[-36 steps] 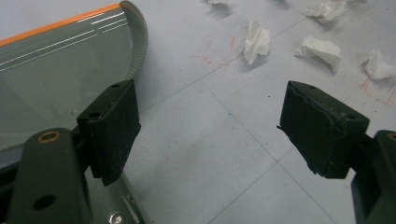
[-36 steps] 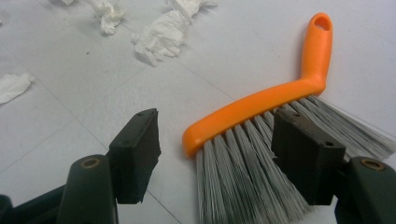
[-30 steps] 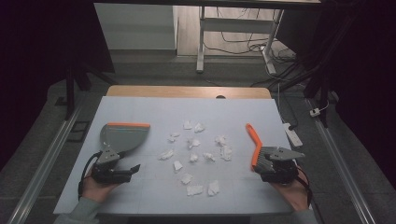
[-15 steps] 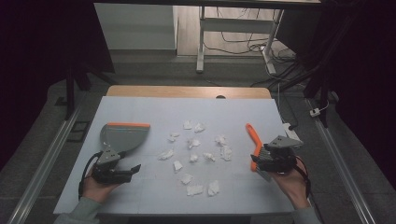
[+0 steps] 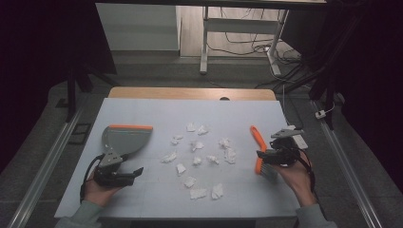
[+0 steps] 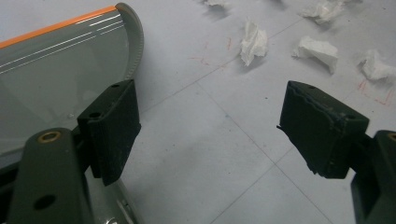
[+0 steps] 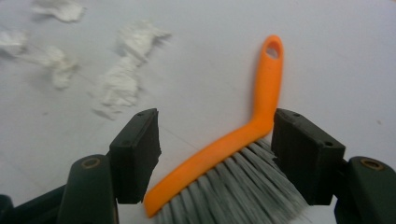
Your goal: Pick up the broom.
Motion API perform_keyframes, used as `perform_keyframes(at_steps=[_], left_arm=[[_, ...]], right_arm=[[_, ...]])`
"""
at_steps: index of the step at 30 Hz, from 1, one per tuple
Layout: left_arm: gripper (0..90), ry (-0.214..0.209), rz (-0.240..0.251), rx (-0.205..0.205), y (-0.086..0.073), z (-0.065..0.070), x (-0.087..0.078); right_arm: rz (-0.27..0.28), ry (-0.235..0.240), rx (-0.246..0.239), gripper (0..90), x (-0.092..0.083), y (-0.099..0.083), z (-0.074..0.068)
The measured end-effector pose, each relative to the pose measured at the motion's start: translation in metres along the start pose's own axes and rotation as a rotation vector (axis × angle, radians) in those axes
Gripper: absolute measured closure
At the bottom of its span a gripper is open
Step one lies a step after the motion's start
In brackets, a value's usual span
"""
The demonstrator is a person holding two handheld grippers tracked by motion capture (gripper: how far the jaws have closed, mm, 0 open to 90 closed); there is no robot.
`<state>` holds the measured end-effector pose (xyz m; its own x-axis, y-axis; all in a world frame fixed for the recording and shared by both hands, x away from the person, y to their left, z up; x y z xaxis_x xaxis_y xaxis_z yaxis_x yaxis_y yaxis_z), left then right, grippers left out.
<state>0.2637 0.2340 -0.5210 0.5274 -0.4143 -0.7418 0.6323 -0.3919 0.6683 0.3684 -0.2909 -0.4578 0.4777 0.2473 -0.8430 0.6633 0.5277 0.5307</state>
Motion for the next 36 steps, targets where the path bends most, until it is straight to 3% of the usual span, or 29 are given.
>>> perform_keyframes(at_steps=[8,12,14,19,28,36], left_arm=[[20.9,0.002,-0.004,-0.001,0.0,0.0,0.001],[20.9,0.003,-0.006,-0.002,0.0,0.0,0.001],[20.9,0.003,-0.006,-0.002,0.0,0.0,0.001],[20.9,0.003,-0.008,0.0,-0.001,0.0,0.002],[20.9,0.002,-0.008,0.004,-0.001,0.001,0.001],[20.9,0.004,-0.009,0.009,-0.001,0.002,0.001]], right_arm=[[-0.061,-0.036,0.055,32.9,0.014,0.027,0.017],[-0.126,-0.066,0.089,33.4,0.031,0.04,0.026],[-0.19,-0.068,0.122,33.6,0.044,0.046,0.031],[-0.266,-0.061,0.149,33.4,0.062,0.046,0.036],[-0.335,-0.062,0.17,35.8,0.069,0.042,0.041],[-0.402,-0.045,0.191,46.6,0.075,0.04,0.04]])
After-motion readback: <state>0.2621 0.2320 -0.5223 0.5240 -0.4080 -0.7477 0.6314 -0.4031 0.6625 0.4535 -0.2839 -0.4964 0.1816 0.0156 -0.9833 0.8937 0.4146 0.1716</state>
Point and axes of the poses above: each handheld gripper's, and its own axes: x roughly forward along the jaws, y roughly out of its top, z roughly to its right, the point moved 1 cm from there along x, roughly forward along the jaws, and after that the axes turned 9 degrees about -z, right-handed, at the moved point
